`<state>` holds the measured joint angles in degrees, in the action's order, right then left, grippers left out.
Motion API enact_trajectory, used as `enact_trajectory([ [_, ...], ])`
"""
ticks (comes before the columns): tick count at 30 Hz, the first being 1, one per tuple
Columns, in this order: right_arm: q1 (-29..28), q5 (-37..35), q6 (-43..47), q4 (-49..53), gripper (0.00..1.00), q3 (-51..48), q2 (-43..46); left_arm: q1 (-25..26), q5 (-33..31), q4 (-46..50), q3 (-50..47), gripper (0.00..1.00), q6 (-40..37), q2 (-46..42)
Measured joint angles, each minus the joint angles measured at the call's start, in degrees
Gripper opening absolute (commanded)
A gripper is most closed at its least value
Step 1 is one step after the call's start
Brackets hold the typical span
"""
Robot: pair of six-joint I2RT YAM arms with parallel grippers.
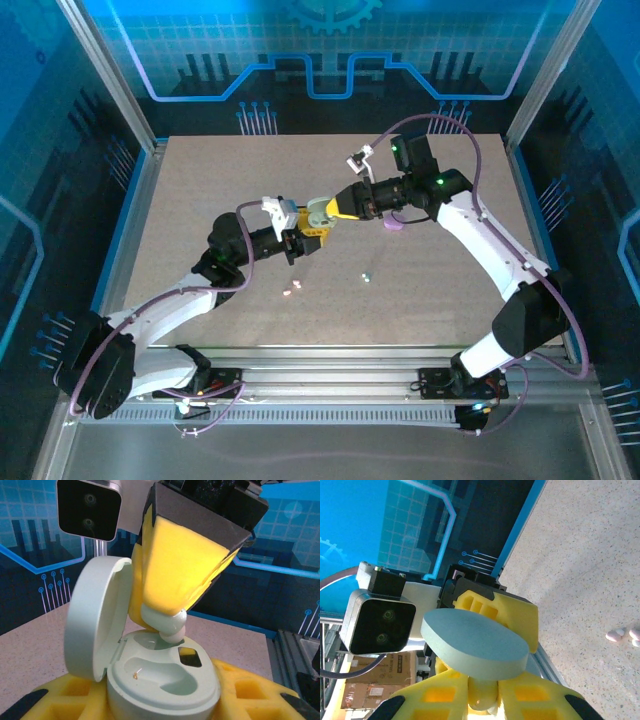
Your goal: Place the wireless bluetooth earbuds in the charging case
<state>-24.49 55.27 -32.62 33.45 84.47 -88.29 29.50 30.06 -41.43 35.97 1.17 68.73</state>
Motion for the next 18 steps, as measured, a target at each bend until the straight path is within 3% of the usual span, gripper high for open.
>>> enact_trajectory([
  [18,-1.46,-6.73,2.27,0.63,0.20,0.61,1.20,-0.02,-0.02,-1.66,0.00,0.27,3.45,0.98],
])
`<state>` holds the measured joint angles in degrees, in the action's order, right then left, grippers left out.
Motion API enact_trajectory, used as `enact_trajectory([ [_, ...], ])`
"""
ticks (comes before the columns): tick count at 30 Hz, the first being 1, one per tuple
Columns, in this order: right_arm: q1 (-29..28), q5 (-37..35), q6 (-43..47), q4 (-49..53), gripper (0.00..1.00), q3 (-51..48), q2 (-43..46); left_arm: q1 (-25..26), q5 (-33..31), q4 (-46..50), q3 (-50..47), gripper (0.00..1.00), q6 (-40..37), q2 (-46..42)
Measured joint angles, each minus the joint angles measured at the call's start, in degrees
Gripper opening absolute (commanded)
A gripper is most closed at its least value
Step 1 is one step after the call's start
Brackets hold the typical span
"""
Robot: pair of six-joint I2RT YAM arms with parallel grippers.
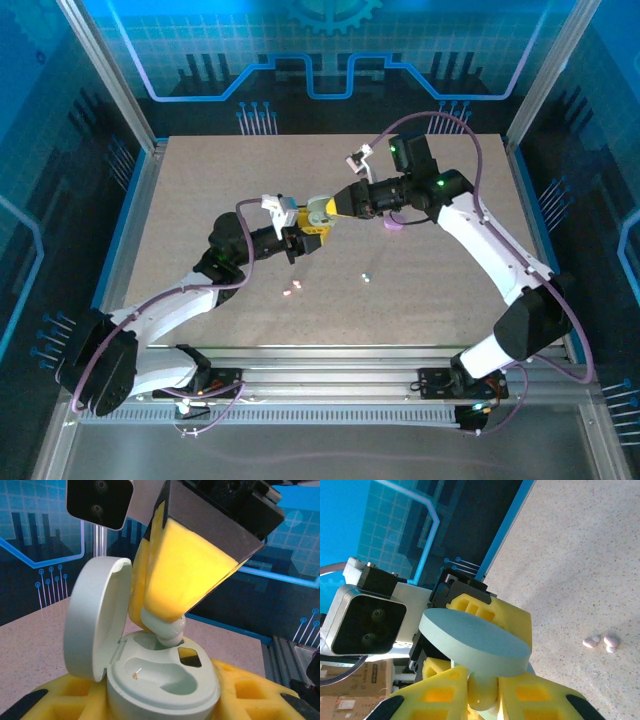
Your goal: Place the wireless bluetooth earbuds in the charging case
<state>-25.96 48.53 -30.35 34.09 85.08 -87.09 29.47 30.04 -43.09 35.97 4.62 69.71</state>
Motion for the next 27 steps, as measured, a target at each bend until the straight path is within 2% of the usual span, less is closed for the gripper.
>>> enact_trajectory([
  [14,-1.05,-4.68,4.74,2.21,0.28,0.87,1.07,0.07,0.26,-0.92,0.00,0.27,0.72,0.37],
  [27,-1.09,-7.21,5.42,4.57,0.31,2.05,1.42,0.35,0.26,-1.01,0.02,0.27,1.07,0.42],
])
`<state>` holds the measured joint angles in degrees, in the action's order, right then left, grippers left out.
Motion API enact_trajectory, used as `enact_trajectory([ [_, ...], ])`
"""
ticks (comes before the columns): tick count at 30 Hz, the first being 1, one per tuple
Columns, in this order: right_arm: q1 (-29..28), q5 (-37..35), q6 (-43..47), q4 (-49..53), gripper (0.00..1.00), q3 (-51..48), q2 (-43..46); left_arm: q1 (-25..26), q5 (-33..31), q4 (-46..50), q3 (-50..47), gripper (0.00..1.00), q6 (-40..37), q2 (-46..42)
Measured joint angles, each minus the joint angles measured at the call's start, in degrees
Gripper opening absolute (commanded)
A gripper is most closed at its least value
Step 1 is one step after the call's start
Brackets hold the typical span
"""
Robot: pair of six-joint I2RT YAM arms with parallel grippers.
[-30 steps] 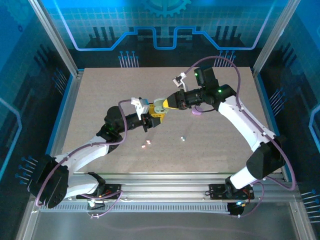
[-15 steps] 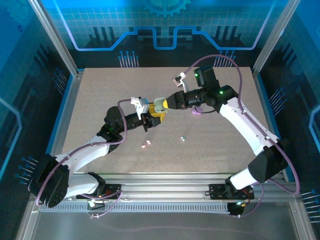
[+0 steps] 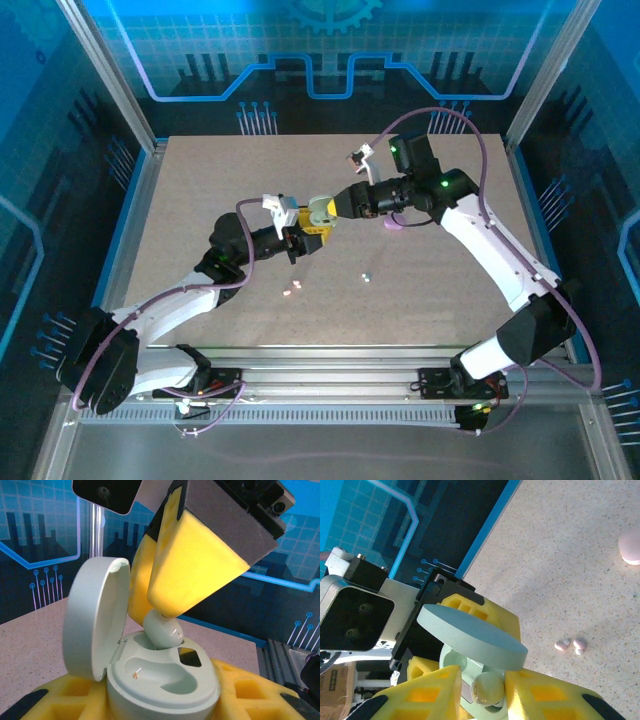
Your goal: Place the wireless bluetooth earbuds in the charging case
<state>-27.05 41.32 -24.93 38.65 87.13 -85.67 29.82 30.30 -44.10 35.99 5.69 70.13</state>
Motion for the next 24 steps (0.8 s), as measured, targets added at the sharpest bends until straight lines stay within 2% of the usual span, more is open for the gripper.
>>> enact_trajectory([
  [11,0.00,-3.41,-0.07,1.29,0.43,1.14,0.61,0.46,1.11,-1.29,0.11,0.27,-0.24,0.00],
  [15,0.00,-3.23,0.00,1.70,0.44,1.49,0.94,0.46,1.25,-1.29,0.24,0.27,-0.92,0.00],
  [18,0.00,-3.19,0.55,2.60,0.39,1.99,1.27,0.46,1.27,-1.29,0.26,0.27,-1.31,0.00],
  [24,0.00,-3.45,2.27,5.44,0.41,2.97,2.82,0.46,1.22,-1.29,0.26,0.27,-1.60,0.00],
])
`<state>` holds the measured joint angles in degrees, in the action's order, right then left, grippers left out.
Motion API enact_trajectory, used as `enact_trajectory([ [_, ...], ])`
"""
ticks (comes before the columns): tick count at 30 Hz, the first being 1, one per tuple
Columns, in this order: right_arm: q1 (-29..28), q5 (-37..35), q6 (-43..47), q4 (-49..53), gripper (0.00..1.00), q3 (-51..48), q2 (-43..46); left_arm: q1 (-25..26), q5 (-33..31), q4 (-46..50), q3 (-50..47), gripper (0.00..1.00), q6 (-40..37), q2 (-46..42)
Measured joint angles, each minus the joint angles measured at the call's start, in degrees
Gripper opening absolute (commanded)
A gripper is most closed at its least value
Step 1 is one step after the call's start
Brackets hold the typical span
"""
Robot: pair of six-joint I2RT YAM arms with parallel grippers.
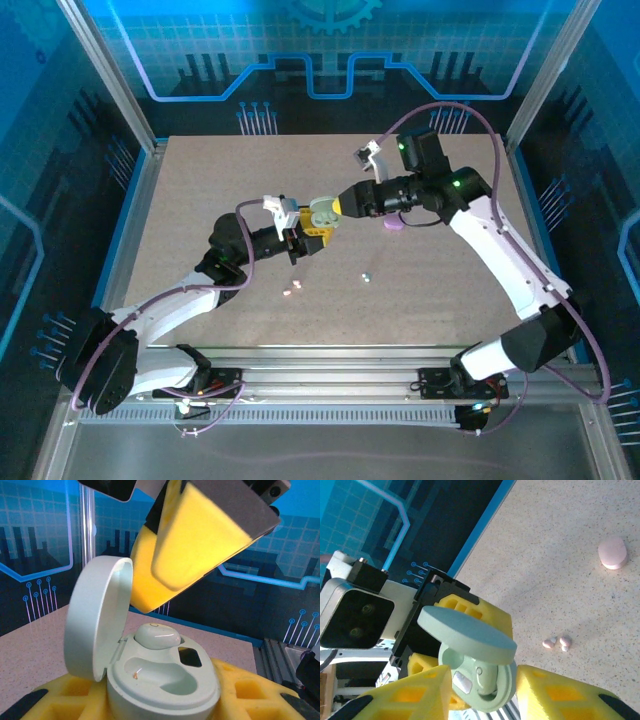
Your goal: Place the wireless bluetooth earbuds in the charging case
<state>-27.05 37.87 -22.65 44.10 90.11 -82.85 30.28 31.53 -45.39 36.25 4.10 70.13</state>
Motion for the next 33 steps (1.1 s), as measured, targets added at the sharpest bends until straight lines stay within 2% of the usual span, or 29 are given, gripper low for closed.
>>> enact_trajectory([
  [5,0.57,-1.64,0.70,-0.92,0.40,-1.57,5.53,0.00,-0.35,0.07,0.00,0.27,-0.83,-0.50],
  [10,3.98,-8.59,-0.07,-3.21,0.39,-10.56,16.04,0.00,-1.73,0.09,0.00,0.27,-1.62,-2.03],
  [14,8.46,-14.29,-4.11,-2.97,0.38,-18.75,17.94,0.00,-2.56,0.07,0.00,0.27,-1.68,-2.99],
  [17,10.32,-14.32,-6.49,-3.30,0.36,-25.24,12.81,0.00,-2.86,0.09,0.00,0.27,-1.68,-3.23],
  [21,9.09,-14.08,-8.02,-2.93,0.36,-30.05,2.08,0.00,-3.28,0.09,0.00,0.27,-1.68,-3.34],
  [28,-0.35,-16.92,-8.46,-2.91,0.36,-27.87,-9.66,0.00,-3.61,0.52,-0.04,0.27,-2.38,-4.20],
  [33,-3.45,-20.44,-9.33,-4.15,0.36,-26.21,-15.43,0.00,-3.89,1.60,-0.09,0.27,-2.99,-5.53],
])
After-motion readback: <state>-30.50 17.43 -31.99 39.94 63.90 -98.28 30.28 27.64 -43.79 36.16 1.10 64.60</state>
